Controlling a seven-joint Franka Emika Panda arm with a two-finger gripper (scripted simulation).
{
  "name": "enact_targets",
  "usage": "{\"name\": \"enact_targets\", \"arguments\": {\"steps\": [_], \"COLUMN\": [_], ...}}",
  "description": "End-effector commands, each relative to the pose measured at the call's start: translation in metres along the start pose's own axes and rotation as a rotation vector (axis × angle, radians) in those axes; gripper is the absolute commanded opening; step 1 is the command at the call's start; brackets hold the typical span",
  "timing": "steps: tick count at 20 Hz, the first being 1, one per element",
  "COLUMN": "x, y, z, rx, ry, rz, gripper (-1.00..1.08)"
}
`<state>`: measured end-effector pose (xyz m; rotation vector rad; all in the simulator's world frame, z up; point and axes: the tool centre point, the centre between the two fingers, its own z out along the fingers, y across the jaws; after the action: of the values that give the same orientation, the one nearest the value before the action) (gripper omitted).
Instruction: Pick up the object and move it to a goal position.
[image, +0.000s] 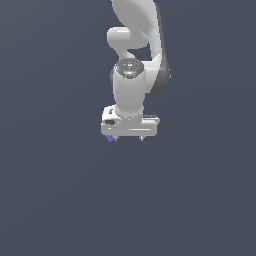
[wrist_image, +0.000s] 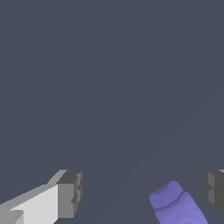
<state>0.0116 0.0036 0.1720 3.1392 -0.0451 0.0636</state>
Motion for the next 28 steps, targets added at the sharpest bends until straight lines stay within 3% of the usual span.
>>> {"name": "enact_targets", "arguments": {"steps": [1,10,16,28], "x": [0.0,0.01,0.009,-0.016], "y": [0.0,0.03,0.03,0.048], "z": [0.0,-0.022,-0.021,0.002], "rx": [0.0,-0.008,-0.008,-0.01], "ry": [0.0,0.037,0.036,0.019], "rz": [0.0,0.028,0.022,-0.099], "gripper": [1.0,1.0,1.0,1.0]}}
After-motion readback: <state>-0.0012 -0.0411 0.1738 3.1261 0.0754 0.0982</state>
